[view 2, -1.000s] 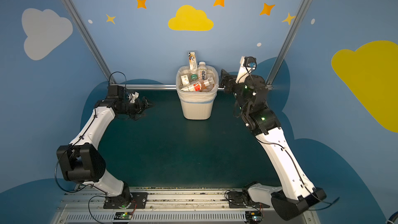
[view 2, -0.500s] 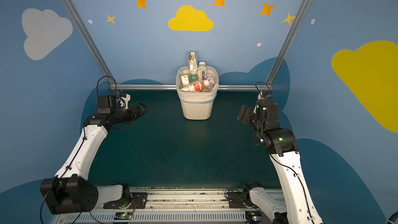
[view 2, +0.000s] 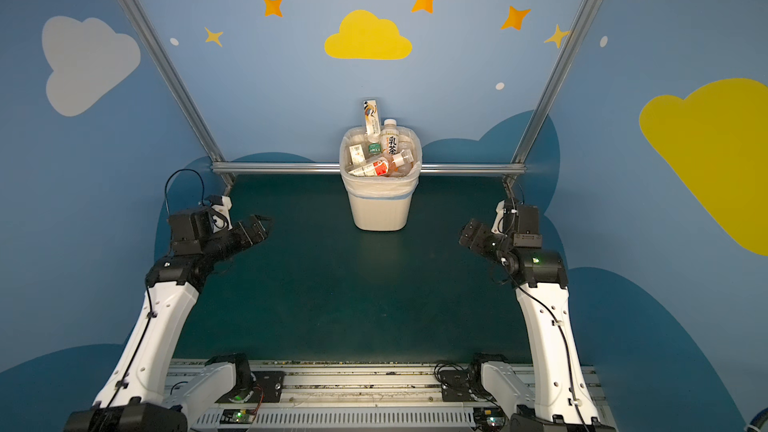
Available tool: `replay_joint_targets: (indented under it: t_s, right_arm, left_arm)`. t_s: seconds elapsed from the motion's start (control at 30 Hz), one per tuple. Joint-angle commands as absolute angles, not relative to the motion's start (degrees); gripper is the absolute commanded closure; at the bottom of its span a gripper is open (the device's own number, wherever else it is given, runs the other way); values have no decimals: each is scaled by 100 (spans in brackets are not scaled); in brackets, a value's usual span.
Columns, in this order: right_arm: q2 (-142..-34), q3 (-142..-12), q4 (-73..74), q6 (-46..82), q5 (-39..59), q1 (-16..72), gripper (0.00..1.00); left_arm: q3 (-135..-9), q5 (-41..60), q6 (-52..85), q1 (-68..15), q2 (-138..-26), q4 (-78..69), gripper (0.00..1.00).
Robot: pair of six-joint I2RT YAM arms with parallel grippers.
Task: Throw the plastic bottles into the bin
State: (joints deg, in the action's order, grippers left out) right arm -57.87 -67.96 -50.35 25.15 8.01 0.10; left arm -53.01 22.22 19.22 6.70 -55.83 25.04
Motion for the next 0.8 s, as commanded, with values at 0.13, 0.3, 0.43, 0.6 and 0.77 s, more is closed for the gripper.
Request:
replay_joint_targets:
  t_s: [0.13,0.3,0.43,0.6,0.77]
  right_arm:
    - [-5473,-6314,-4910,2202,1019,-384,7]
    - [-5405,-6101,-4881,1973,1190,-632,7]
    - [-5427,-5832,-4577,1926,1327,-706,7]
    - [-5458,-5507,-4014,1807,1388,-710,7]
    - [-5388,-5189,-3477,1673,1539,-695,7]
  left_arm:
    - [-3605,543,2516,686,-4062,991,0]
    - [-2673,259,1718,686,-3498,280,0]
    - [-1997,-336,1658,699,-3391,-248,0]
    - [-1060,-457,1420,703,-3896,-1826,0]
    - [-1019,-584,1141,710,-5233,-3018,0]
